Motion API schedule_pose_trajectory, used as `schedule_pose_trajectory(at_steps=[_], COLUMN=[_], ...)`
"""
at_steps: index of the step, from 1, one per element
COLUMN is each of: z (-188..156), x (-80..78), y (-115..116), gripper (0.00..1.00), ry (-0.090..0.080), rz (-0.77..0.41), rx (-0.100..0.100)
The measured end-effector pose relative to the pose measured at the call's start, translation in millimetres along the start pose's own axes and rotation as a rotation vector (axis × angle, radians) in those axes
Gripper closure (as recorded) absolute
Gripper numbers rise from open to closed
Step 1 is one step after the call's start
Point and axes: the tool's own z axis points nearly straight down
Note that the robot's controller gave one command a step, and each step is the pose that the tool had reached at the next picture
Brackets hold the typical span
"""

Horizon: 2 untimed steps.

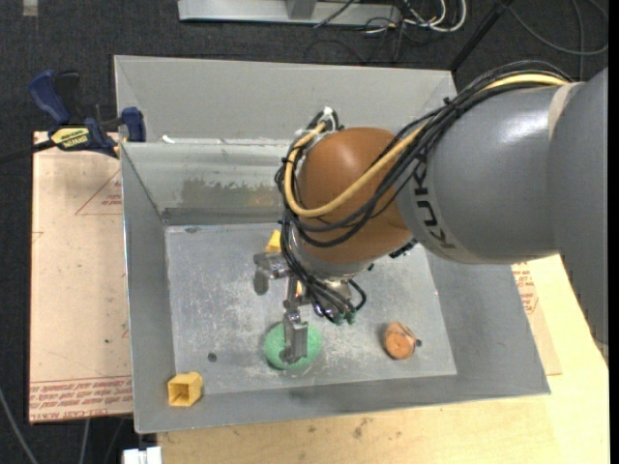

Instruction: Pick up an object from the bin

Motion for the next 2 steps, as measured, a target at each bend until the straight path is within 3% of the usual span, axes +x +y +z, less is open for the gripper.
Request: schedule_pose_trajectory(at_steps=[1,2], z=[13.1,53.1], x=[2.0,12.7], y=[-14.3,-32.6], gripper=[0.0,0.0], ry=[0.0,-0.001], rz=[0.105,-0.169], rx=[0.001,0.001])
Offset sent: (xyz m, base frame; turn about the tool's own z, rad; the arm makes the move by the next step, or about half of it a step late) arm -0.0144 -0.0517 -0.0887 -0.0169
